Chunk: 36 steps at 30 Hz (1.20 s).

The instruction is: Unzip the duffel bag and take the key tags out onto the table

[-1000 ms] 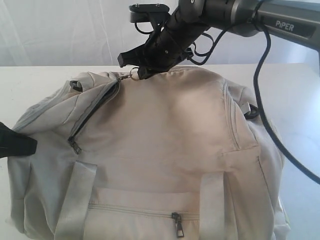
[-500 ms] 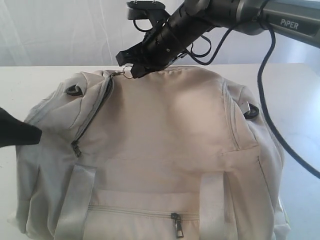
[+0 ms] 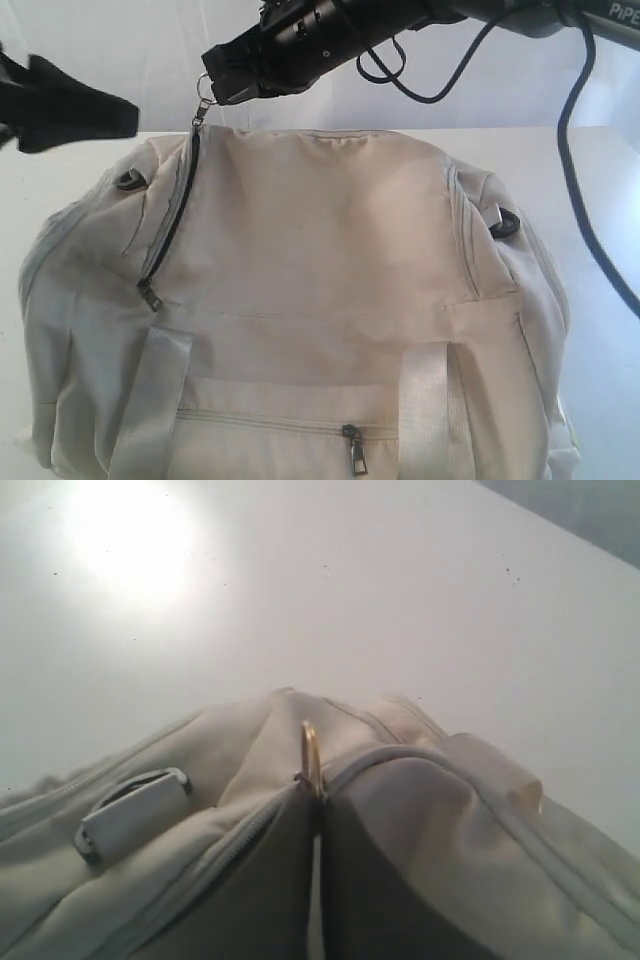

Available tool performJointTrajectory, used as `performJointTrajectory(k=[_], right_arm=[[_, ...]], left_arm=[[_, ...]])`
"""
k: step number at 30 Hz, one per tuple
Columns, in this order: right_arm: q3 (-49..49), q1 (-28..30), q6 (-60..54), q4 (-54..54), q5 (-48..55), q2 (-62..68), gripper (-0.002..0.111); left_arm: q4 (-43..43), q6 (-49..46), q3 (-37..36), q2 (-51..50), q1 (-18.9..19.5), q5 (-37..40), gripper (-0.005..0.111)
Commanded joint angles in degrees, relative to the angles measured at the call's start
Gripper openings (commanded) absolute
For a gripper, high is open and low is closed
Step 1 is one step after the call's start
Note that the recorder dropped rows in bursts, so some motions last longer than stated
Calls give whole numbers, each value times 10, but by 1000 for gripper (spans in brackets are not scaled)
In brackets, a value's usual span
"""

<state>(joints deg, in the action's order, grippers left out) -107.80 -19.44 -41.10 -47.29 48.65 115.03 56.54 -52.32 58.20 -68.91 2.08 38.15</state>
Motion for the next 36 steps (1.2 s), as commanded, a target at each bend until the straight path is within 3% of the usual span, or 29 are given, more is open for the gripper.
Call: performJointTrajectory(k=[1,6,10,12,19,27,32,36], right_arm=[[-1,5,-22,-18,-10,-7,0],[-1,5,-22,-19,-3,-7,0],[-1,5,-25,-19,0,-7,0],[-1,5,-27,-19,-2,-7,0],[-1,5,-40,-19,-40,5,0],[-1,5,-40,-19,-109,33,0],[-1,5,-36,-17,-130,50,0],[-1,7,-35,1,-144,51,0]], left_arm=[[-40,8,2,-61,-74,-93,69],[-74,31,2,-113,-117,-170,69],[-74,37,2,-149,-125,-224,69],[-74,37,2,-159,-125,-228,63],[-81,37,2,-169,-125,-196,0],[-206,109,2,-151,-125,-99,0],[-319,210,2,-137,-125,-85,0],[-339,230,2,-136,-125,-83,0]])
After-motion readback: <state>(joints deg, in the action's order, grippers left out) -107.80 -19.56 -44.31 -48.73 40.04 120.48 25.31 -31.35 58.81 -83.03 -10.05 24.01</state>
